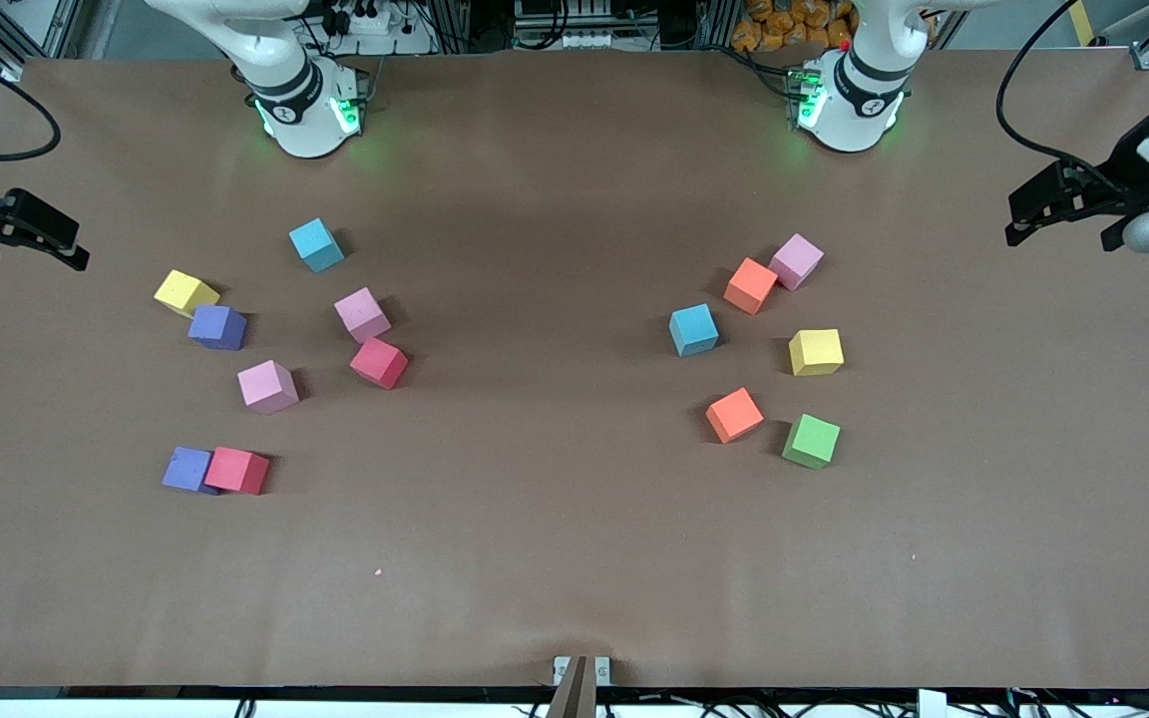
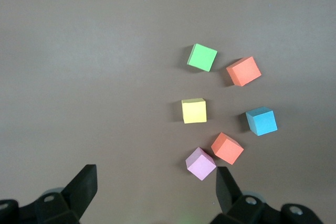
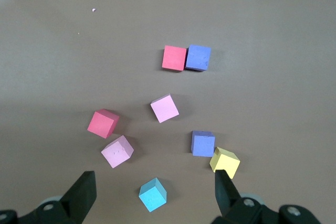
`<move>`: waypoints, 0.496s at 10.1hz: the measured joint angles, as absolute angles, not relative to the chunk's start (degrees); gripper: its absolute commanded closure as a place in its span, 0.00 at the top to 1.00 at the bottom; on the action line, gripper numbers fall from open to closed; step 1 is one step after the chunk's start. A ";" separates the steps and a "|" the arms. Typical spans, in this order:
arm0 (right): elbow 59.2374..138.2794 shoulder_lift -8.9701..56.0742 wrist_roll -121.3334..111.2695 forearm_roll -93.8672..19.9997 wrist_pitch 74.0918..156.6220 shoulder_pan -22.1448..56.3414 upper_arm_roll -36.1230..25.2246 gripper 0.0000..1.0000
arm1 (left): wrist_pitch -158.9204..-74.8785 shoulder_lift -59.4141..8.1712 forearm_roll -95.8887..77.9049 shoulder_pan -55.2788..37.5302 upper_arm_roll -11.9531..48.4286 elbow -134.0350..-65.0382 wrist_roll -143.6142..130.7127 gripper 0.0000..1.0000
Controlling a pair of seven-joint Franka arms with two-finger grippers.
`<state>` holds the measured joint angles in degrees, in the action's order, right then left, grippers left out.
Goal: Form number 2 with 11 blocks
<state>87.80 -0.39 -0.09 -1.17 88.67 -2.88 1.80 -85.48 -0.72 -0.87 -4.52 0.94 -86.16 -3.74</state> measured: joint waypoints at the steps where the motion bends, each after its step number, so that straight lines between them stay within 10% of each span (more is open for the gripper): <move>1: 87.86 -0.25 -0.09 -1.17 88.65 -2.61 1.81 1.00 | -85.54 -3.25 -0.87 -4.71 1.05 -86.59 -5.05 1.00; 5: 88.58 0.05 -0.07 -1.17 88.52 -1.67 1.82 1.00 | -92.63 -14.11 -1.24 -6.37 1.85 -88.35 -8.32 1.00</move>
<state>88.58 0.05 -0.07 -1.17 88.52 -1.67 1.82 -92.63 -14.11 -1.24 -6.37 1.85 -88.35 -8.32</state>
